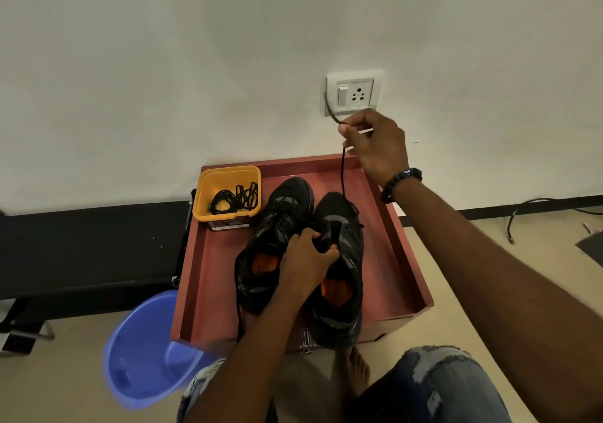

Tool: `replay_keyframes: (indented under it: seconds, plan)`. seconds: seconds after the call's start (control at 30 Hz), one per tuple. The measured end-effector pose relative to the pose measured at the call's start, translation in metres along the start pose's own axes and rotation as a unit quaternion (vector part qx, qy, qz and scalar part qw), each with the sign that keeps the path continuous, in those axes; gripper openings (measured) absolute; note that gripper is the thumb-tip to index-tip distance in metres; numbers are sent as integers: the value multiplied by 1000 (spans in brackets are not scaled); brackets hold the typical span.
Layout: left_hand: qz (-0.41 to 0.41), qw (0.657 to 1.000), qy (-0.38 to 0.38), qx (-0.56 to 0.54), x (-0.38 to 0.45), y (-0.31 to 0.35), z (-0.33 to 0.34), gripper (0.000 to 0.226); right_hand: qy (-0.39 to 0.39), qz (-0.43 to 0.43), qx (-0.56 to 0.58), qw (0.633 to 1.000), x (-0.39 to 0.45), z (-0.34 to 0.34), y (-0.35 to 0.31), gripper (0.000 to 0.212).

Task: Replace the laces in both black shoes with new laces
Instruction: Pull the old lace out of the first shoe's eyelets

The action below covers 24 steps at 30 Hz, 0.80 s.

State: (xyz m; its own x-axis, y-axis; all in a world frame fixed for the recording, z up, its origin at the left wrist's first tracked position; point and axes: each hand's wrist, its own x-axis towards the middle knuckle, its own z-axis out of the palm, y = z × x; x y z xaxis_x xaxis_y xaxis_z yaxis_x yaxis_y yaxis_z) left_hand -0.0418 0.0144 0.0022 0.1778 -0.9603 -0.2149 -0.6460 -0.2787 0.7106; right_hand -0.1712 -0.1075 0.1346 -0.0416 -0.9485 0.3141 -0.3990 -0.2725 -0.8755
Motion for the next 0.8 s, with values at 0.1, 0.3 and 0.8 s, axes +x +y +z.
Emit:
replay_keyframes:
  seconds: [0.1,0.3,0.8]
  plan:
    - [-6,1000,1,0,-3,2,-1,56,-123,15,-182,975,-1,2,22,40]
    - [-4,1000,-2,-30,-16,0,-2,51,-300,47,-281,910,-61,12,63,16]
    - [24,984,-41,169,-13,24,-3,56,-263,-12,-327,908,-101,-11,90,8]
